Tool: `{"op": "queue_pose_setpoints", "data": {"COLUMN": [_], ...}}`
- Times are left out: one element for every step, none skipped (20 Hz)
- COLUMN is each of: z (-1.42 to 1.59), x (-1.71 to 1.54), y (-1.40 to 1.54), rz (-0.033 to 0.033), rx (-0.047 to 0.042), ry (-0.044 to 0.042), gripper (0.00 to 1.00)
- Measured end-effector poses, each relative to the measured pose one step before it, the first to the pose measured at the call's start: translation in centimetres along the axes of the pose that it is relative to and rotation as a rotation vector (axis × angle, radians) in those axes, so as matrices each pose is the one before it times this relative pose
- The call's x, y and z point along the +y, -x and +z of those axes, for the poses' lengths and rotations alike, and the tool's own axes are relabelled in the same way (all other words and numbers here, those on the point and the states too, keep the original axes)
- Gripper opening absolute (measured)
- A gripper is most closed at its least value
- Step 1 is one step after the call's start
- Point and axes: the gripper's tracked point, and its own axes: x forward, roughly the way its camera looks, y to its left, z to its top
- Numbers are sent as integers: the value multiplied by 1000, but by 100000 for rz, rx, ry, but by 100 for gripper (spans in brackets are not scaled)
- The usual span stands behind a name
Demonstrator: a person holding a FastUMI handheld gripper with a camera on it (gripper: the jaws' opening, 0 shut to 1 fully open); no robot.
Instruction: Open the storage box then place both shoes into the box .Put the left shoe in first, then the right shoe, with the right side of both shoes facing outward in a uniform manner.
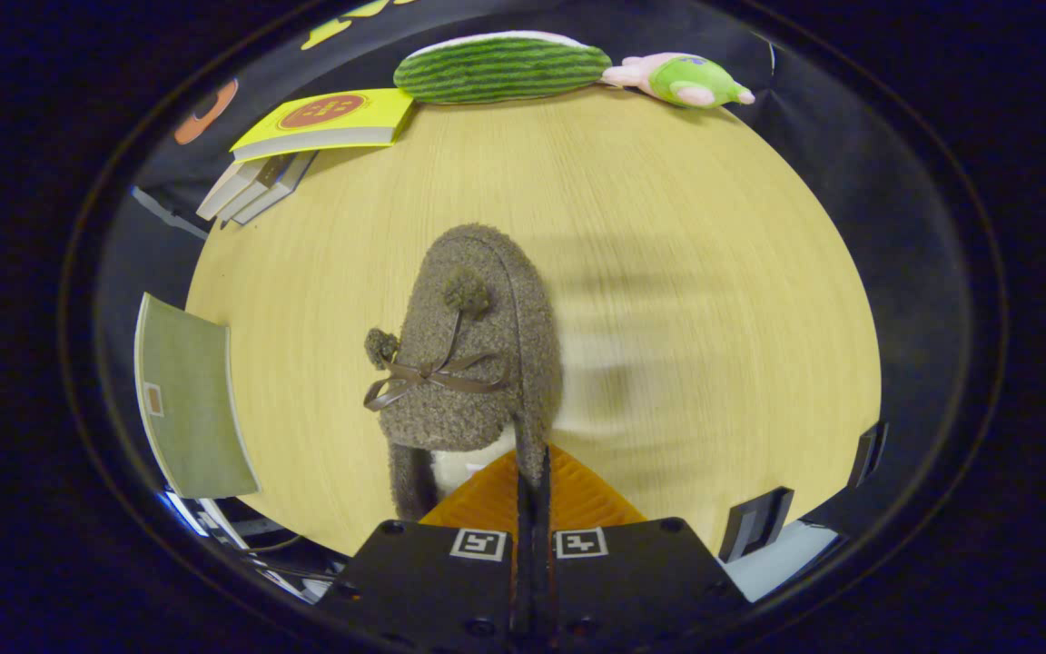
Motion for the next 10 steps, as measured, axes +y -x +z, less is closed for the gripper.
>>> {"op": "queue_pose_setpoints", "data": {"z": [-465, -637, -469, -342, -401, -374, -385, -418, -314, -295], "x": [564, 630, 668, 773, 915, 988, 1170, 1248, 1160, 1428], "y": [277, 182, 375, 395, 492, 510, 576, 584, 657, 685], "rz": [1651, 1266, 1035, 1229, 1637, 2014, 2139, 1615, 1184, 1312], "rx": [930, 1513, 443, -42, -270, -439, -647, -705, -738, -728], "ry": [-2053, -1049, -222, -355, -425, -657, 76, 733, 1015, 679], "gripper": [6, 6, 6, 6, 6, 6, 6, 6, 6, 6]}}
